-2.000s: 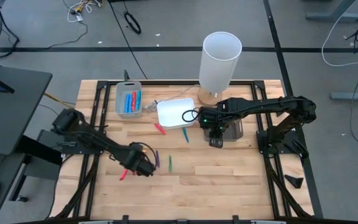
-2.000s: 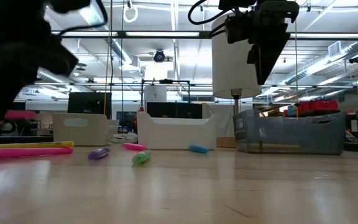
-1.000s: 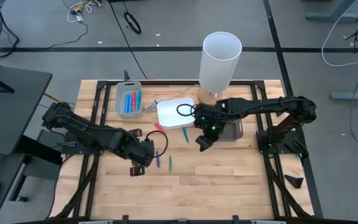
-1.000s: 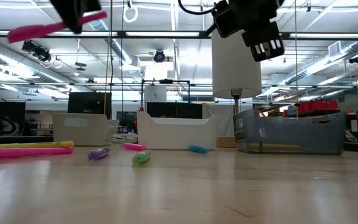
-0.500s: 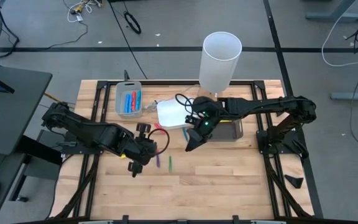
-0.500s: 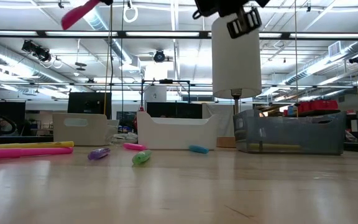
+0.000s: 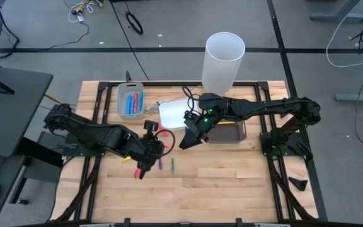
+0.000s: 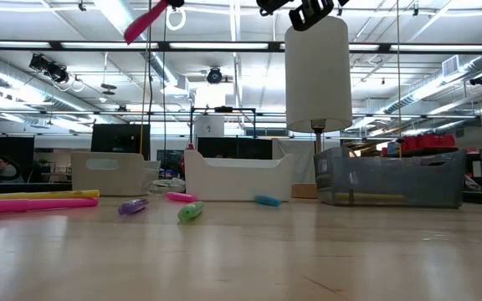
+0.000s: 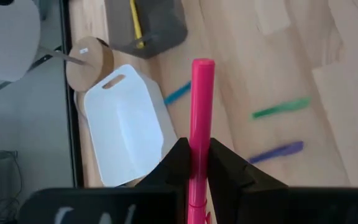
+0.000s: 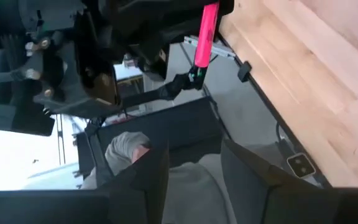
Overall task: Pick & Place Markers
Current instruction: Put the left pink pen into the black transparent bin
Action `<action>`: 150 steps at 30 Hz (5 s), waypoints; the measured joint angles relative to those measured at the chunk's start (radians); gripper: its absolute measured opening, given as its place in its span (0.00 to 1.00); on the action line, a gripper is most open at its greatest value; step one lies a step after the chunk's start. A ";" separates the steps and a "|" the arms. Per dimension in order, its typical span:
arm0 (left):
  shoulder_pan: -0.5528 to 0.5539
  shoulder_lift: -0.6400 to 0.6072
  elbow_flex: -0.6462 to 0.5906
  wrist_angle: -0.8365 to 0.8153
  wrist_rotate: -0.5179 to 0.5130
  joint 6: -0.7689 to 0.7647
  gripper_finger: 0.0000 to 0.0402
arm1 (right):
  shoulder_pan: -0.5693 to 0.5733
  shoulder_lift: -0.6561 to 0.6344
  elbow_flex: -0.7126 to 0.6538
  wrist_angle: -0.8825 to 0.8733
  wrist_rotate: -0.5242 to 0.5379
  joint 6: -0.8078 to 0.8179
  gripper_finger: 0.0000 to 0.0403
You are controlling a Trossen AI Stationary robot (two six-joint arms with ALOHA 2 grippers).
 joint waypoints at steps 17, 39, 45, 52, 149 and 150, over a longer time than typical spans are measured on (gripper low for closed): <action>0.020 0.001 0.000 0.083 -0.001 0.045 0.09 | 0.000 0.000 0.000 0.000 0.032 0.007 0.36; 0.057 0.183 0.253 -0.026 -0.006 0.102 0.09 | 0.003 0.000 0.000 -0.003 0.013 -0.020 0.36; 0.042 0.182 0.253 -0.026 -0.009 0.109 0.09 | 0.007 0.000 0.000 -0.004 0.013 -0.047 0.36; 0.014 0.182 0.253 -0.029 -0.015 0.170 0.09 | 0.009 0.000 0.000 -0.017 -0.022 -0.066 0.36; -0.058 0.171 0.254 -0.147 0.002 -0.295 0.18 | -0.111 -0.045 0.000 -1.126 0.429 -1.441 0.03; -0.056 0.171 0.254 -0.147 0.002 -0.295 0.18 | -0.113 -0.057 0.000 -1.126 0.448 -1.462 0.03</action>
